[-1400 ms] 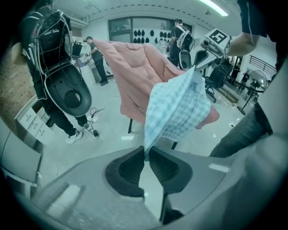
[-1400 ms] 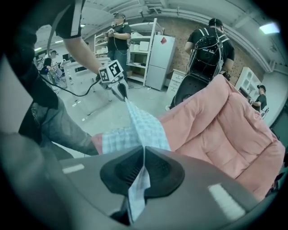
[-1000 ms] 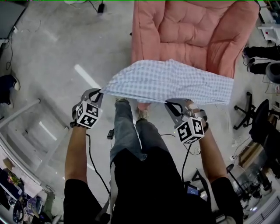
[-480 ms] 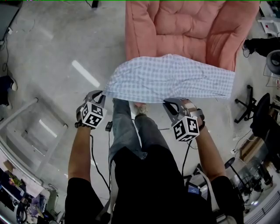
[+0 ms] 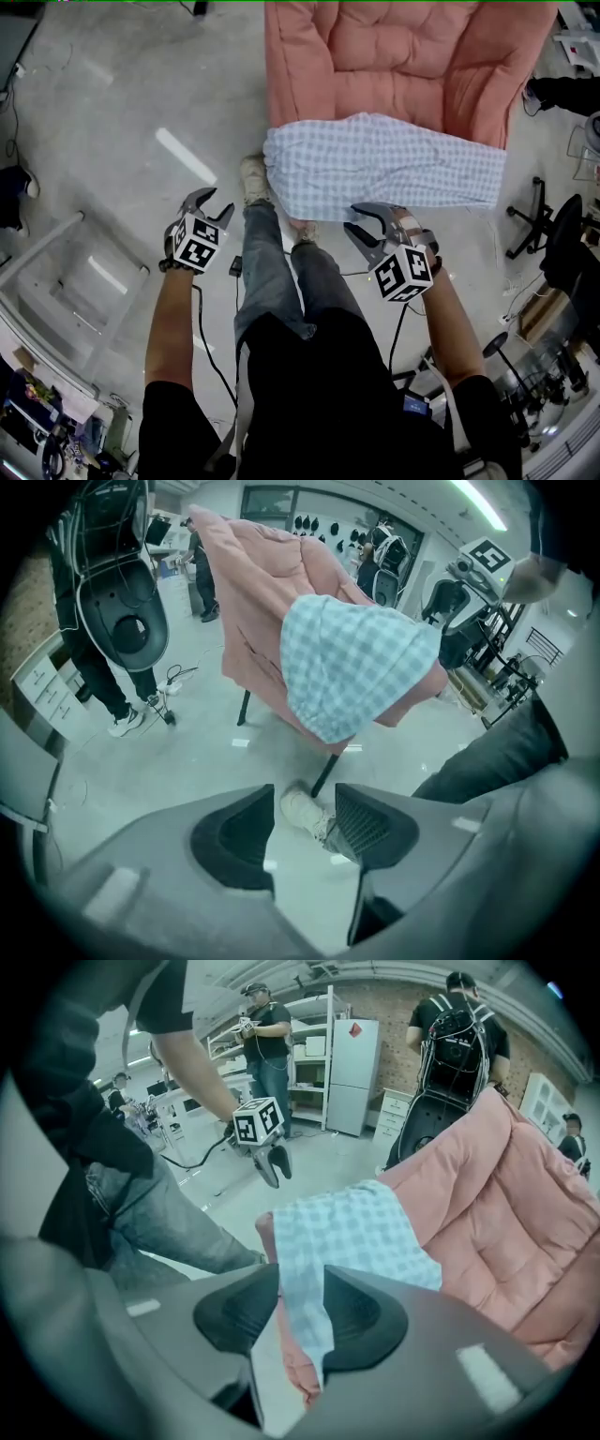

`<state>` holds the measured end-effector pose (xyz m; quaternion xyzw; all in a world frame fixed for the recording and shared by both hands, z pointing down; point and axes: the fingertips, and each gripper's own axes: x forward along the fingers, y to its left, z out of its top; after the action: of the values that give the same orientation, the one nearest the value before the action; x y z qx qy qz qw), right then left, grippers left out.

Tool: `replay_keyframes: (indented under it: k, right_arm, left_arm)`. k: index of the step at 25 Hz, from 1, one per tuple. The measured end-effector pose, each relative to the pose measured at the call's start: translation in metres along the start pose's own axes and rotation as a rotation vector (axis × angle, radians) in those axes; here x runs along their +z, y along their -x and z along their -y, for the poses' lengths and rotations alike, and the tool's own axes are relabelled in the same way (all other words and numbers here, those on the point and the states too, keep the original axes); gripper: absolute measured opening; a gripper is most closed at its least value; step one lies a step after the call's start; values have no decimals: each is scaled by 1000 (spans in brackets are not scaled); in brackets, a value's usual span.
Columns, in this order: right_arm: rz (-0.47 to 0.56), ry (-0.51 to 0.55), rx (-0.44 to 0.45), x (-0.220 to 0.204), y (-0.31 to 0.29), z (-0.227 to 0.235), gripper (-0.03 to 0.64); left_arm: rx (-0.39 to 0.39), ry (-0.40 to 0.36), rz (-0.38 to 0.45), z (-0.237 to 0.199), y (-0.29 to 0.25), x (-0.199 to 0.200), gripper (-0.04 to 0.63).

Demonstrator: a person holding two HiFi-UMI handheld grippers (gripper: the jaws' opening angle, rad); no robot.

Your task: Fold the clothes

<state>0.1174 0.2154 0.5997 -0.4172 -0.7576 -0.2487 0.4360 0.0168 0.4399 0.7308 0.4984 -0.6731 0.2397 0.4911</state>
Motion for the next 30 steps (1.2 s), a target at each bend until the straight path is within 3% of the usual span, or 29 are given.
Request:
replay_keyframes:
  k: [4, 7, 13, 19, 25, 30]
  right_arm:
    - [50, -4, -13, 17, 6, 3, 155]
    - [77, -63, -46, 22, 6, 12, 151]
    - [44, -156, -86, 1, -12, 26, 126]
    - [1, -236, -50, -16, -33, 13, 126]
    - [8, -298, -52, -12, -34, 12, 126]
    - [18, -360, -105, 3, -14, 29, 126]
  left_arm:
    - [-1, -12, 32, -10, 4, 19, 209]
    - [-10, -34, 55, -12, 6, 36, 207]
    - [-26, -75, 73, -17, 6, 59, 206]
    - [-57, -123, 62, -24, 5, 70, 207]
    - [-98, -187, 61, -32, 2, 94, 207]
    - [-129, -244, 82, -38, 21, 133, 206]
